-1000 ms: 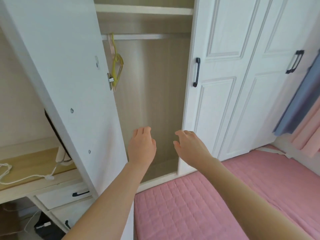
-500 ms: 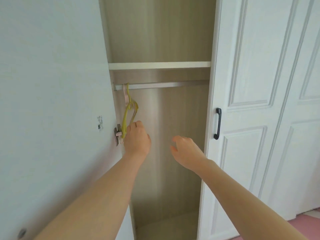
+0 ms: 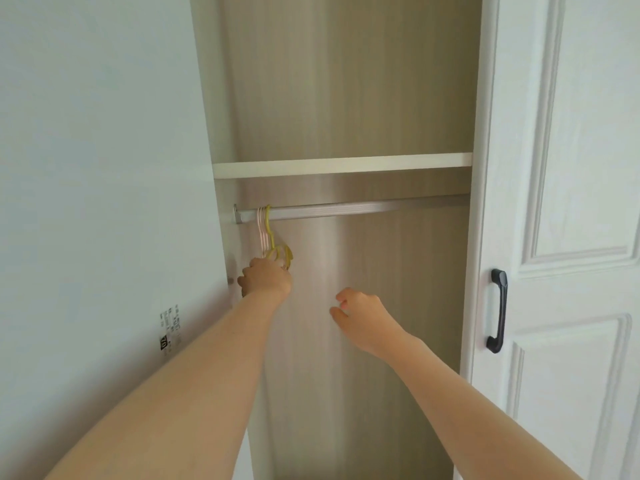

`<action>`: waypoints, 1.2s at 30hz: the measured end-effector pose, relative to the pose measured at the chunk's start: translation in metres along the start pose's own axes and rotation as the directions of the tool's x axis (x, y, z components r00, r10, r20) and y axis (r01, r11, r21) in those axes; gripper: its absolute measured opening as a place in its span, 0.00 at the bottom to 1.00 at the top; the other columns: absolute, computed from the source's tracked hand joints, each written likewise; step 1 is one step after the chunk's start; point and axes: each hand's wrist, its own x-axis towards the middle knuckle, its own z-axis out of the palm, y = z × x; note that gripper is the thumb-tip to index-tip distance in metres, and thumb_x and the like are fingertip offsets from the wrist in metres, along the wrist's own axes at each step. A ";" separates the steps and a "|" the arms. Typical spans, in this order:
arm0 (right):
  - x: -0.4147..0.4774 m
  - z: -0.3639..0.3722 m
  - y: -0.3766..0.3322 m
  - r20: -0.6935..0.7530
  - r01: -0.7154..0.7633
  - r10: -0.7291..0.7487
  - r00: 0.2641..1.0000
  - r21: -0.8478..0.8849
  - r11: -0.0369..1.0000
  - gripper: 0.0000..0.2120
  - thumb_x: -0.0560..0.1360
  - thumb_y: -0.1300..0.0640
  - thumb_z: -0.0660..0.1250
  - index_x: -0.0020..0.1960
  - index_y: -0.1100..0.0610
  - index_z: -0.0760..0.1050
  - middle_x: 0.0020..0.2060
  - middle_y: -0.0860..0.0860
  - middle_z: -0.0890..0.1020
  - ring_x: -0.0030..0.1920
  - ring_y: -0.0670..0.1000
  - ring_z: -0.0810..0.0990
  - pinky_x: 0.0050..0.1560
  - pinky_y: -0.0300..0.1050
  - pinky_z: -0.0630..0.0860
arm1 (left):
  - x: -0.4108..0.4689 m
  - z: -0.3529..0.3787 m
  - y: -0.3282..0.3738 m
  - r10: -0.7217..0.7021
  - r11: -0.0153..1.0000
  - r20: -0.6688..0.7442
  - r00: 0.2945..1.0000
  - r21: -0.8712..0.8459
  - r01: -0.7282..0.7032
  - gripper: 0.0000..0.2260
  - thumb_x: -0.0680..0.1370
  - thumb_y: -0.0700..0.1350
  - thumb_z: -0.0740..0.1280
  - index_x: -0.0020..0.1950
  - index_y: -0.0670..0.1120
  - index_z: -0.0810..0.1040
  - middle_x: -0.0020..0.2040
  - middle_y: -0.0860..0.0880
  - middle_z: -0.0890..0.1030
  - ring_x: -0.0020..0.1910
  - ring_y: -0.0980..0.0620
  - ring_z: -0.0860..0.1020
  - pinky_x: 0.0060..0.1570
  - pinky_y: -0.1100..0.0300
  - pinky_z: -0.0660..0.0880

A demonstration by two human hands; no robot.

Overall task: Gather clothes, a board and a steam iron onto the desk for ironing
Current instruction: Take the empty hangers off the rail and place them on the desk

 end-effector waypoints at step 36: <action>0.067 0.030 -0.060 0.138 -0.251 0.210 0.968 0.468 0.847 0.07 0.77 0.60 0.58 0.42 0.61 0.68 0.32 0.51 0.69 0.31 0.50 0.67 0.30 0.41 0.63 | 0.018 0.026 -0.026 -0.241 0.483 0.236 0.941 -0.812 0.327 0.05 0.72 0.31 0.68 0.39 0.40 0.78 0.38 0.43 0.78 0.33 0.49 0.74 0.35 0.58 0.76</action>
